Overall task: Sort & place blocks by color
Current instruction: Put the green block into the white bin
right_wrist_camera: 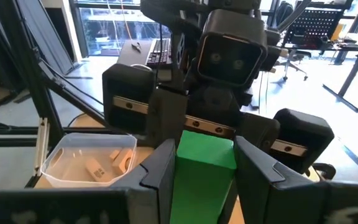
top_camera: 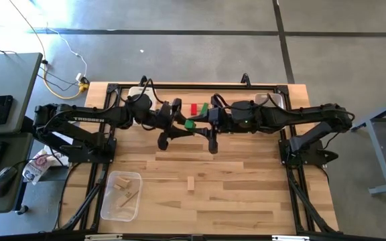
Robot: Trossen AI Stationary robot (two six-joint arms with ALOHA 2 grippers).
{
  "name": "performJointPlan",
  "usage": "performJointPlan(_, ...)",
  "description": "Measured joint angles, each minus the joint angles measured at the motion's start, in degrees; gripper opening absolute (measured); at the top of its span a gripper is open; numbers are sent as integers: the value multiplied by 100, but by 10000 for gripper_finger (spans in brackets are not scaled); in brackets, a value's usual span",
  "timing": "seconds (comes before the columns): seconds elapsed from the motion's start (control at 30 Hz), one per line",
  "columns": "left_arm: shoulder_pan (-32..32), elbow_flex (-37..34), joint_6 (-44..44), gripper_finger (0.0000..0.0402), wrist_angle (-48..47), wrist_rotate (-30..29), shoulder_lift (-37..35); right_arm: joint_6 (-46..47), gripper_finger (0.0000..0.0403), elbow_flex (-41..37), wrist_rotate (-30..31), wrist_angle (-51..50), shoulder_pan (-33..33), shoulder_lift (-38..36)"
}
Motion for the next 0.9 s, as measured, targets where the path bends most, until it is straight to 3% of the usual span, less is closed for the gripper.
performJointPlan(0.13,56,0,176,102,-82,17,0,15,111,0,10,-60,-2,-1)
performJointPlan(0.37,91,7,236,102,-429,-69,0,-14,159,-2,82,-204,-2,14)
performJointPlan(0.6,166,7,548,109,-1212,-412,2,-28,218,-2,820,-373,-2,12)
performJointPlan(0.9,807,7,675,109,-2360,-853,2,-27,227,-2,870,-450,-2,10)
